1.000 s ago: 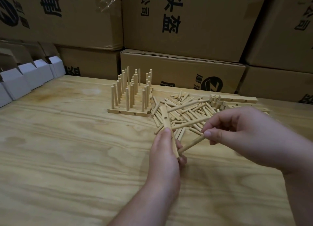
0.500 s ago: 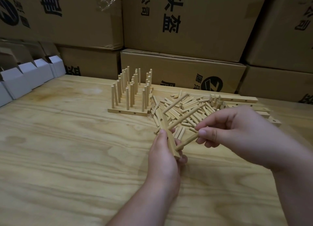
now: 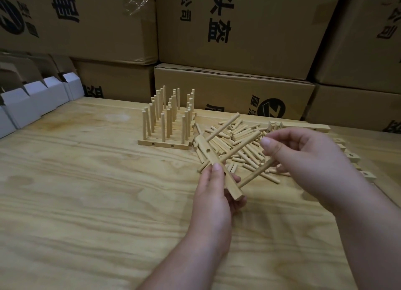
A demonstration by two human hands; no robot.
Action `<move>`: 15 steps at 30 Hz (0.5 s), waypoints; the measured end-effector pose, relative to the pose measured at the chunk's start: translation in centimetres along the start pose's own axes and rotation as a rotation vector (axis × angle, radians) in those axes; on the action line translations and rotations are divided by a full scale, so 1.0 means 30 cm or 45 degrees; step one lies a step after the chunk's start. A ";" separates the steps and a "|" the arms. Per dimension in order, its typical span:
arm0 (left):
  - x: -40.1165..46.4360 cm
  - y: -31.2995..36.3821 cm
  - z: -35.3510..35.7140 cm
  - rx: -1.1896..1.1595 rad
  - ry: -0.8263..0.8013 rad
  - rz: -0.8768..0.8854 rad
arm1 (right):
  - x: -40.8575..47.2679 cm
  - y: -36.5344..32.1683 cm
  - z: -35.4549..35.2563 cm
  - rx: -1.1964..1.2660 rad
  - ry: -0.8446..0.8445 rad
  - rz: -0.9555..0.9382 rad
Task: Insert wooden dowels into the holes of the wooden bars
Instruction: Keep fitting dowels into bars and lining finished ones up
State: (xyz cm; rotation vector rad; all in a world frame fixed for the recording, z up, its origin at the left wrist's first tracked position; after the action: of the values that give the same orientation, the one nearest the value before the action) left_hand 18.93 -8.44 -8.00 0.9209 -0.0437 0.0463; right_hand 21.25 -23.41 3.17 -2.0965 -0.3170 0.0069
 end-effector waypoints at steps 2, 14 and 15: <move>-0.002 0.001 0.011 0.014 -0.053 -0.013 | 0.002 0.003 -0.007 0.064 0.083 -0.033; -0.012 -0.003 0.052 0.132 -0.195 -0.118 | 0.030 -0.063 -0.015 0.013 0.077 -0.112; -0.006 -0.010 0.045 0.108 -0.163 -0.142 | 0.044 -0.086 -0.009 -0.057 0.052 -0.122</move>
State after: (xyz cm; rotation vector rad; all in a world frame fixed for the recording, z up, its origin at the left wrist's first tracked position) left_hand 18.73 -9.68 -7.43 1.0092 -0.1094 -0.1153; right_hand 21.99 -22.10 5.65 -2.1207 -0.3955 -0.1005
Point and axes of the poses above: each hand's wrist, its own x-axis towards the middle knuckle, its own z-axis out of the palm, y = z × x, the point moved 5 cm from there along x, towards the middle knuckle, and after that the axes turned 15 degrees about -y, right-handed, at the moved point
